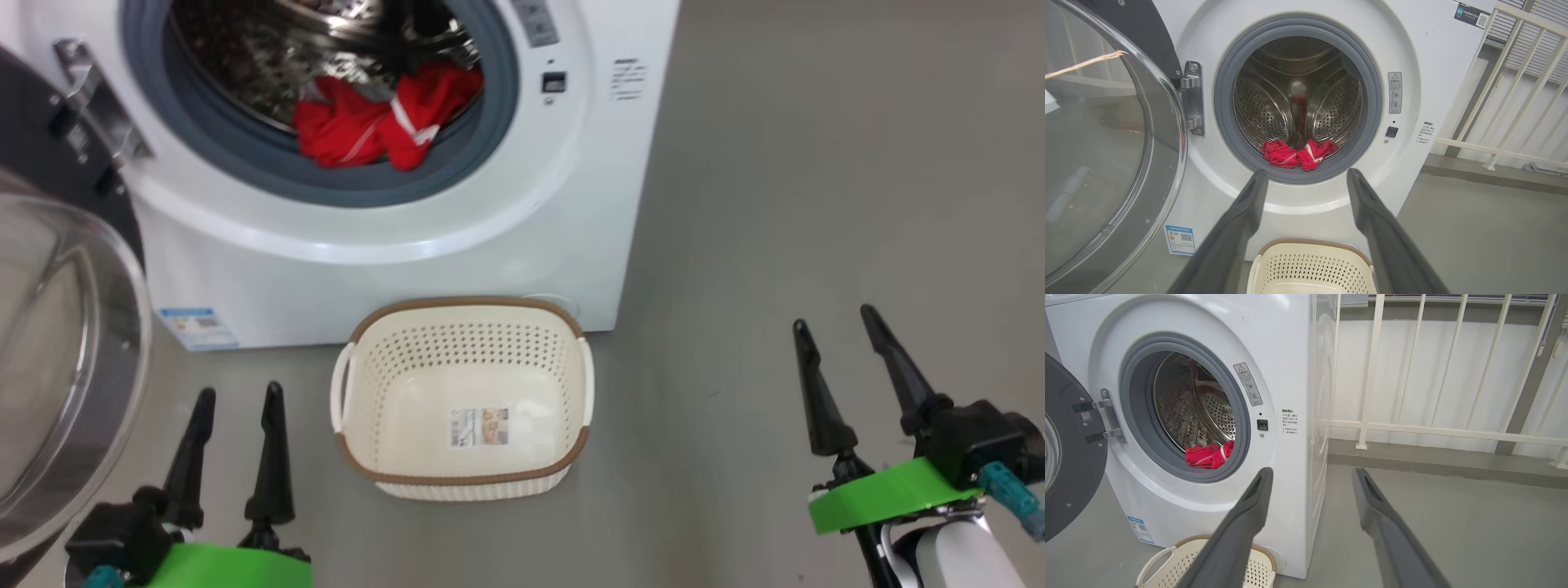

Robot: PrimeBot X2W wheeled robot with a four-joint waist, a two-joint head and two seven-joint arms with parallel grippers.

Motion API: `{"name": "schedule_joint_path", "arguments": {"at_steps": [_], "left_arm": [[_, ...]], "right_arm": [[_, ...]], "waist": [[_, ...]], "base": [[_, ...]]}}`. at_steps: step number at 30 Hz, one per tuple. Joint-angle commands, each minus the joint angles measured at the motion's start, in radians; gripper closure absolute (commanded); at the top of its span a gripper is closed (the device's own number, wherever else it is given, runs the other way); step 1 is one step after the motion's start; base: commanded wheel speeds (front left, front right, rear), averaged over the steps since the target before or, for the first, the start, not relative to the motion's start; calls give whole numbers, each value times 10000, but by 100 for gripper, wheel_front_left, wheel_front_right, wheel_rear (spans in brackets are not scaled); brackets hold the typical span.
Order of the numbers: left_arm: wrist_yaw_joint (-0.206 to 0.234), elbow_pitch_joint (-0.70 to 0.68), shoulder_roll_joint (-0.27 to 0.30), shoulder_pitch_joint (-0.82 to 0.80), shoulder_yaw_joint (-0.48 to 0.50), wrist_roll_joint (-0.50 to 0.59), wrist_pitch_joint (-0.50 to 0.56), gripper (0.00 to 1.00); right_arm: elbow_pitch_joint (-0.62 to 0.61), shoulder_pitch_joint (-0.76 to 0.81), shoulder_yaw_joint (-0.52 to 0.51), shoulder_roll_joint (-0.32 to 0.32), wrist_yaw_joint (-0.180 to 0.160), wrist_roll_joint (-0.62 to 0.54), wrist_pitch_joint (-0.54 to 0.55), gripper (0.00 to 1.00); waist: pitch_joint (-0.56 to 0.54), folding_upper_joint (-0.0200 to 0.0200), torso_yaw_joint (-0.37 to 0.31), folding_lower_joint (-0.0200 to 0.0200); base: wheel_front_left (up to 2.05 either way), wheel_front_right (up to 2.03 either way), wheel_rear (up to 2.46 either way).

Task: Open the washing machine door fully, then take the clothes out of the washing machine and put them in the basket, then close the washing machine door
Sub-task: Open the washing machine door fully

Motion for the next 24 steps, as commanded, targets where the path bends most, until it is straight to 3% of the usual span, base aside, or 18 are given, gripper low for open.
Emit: {"name": "schedule_joint_path", "arguments": {"at_steps": [1,24], "left_arm": [[87,-181,216,-9,350,99,-51,0],[176,-508,340,1165,788,466,-53,0]], "right_arm": [[-286,-17,296,-3,63,-9,-64,0],[-756,794,273,-3,63,-363,-64,0]], "waist": [[-294,0,-363,0],[-956,0,-758,0]], "base": [[0,0,0],[0,0,0]]}}
